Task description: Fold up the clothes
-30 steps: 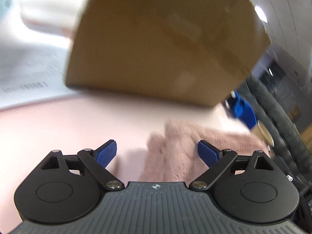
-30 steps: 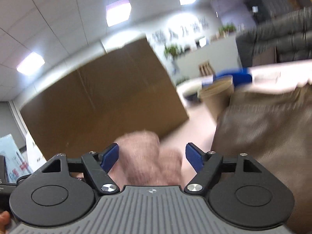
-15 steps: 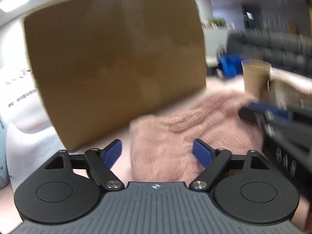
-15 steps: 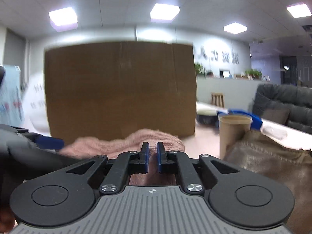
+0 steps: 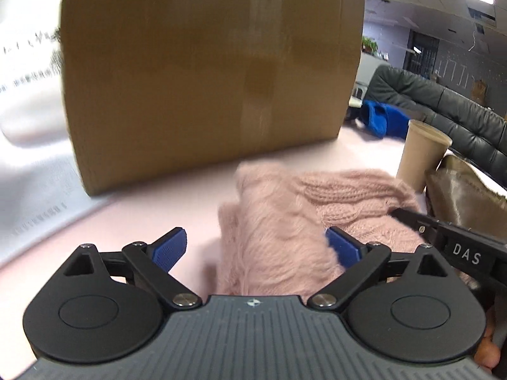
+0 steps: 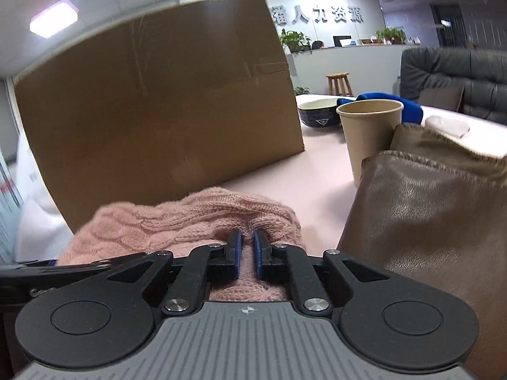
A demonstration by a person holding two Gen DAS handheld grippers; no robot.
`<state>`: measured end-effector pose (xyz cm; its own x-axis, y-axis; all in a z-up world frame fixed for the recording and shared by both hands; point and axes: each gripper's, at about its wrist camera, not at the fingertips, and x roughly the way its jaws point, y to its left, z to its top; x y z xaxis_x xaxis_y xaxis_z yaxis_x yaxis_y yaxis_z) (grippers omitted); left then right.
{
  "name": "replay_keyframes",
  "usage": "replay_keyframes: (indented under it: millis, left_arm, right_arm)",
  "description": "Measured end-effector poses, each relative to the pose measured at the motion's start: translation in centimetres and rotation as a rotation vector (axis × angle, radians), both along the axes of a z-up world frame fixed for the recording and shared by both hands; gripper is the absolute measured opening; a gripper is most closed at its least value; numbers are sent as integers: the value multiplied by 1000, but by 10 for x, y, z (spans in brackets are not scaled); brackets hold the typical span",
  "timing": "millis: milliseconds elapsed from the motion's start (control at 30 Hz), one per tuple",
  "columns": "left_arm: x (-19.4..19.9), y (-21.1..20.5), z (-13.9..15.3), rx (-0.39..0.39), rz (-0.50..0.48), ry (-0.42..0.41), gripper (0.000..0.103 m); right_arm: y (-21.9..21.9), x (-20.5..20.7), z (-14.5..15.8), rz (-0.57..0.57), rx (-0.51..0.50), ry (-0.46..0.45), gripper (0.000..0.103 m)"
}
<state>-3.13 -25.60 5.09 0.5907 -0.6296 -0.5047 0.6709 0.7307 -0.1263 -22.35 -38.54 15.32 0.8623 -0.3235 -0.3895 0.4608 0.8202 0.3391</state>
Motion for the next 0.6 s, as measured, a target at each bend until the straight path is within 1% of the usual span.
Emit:
replay_keyframes:
  millis: [33, 67, 100, 133, 167, 200, 233, 267, 300, 333, 367, 400, 433, 467, 500, 567, 600]
  left_arm:
    - [-1, 8, 6, -24, 12, -4, 94]
    - [-2, 20, 14, -53, 33, -16, 93]
    - [-4, 39, 22, -85, 66, -40, 93]
    - [-6, 58, 29, -111, 98, -68, 93]
    - [-7, 77, 34, -142, 132, -92, 94]
    - [-5, 97, 37, -187, 165, -102, 99]
    - [-1, 115, 39, -238, 193, -89, 103]
    - [5, 133, 38, -277, 228, -47, 103]
    - [14, 154, 37, -309, 276, 20, 103]
    - [22, 174, 36, -341, 325, 87, 103]
    - [29, 189, 35, -353, 363, 134, 103]
    - [33, 199, 33, -343, 389, 157, 103]
    - [35, 209, 32, -319, 423, 163, 103]
    - [34, 217, 30, -275, 460, 141, 103]
    - [32, 221, 27, -224, 491, 111, 103]
    - [24, 230, 19, -103, 537, 12, 103]
    - [20, 235, 15, -55, 552, -35, 103]
  right_arm:
    - [-2, -2, 1, 0, 13, -25, 12]
    - [-1, -8, 4, 4, 30, -61, 26]
    - [1, -16, 10, 30, 55, -120, 41]
    - [4, -23, 15, 48, 63, -184, 77]
    - [8, -31, 19, 64, 67, -247, 99]
    - [17, -42, 25, 62, 61, -337, 103]
    - [25, -49, 30, 60, 62, -390, 103]
    - [34, -53, 36, 66, 95, -445, 103]
    - [44, -54, 41, 90, 150, -486, 103]
    - [52, -53, 44, 111, 187, -505, 103]
    - [70, -45, 48, 157, 238, -508, 103]
    - [85, -37, 52, 187, 257, -488, 103]
    - [107, -25, 55, 208, 250, -436, 103]
    - [128, -13, 57, 222, 210, -373, 103]
    - [148, -1, 59, 234, 163, -310, 103]
    - [191, 24, 59, 274, 13, -186, 103]
    - [216, 38, 56, 284, -73, -110, 103]
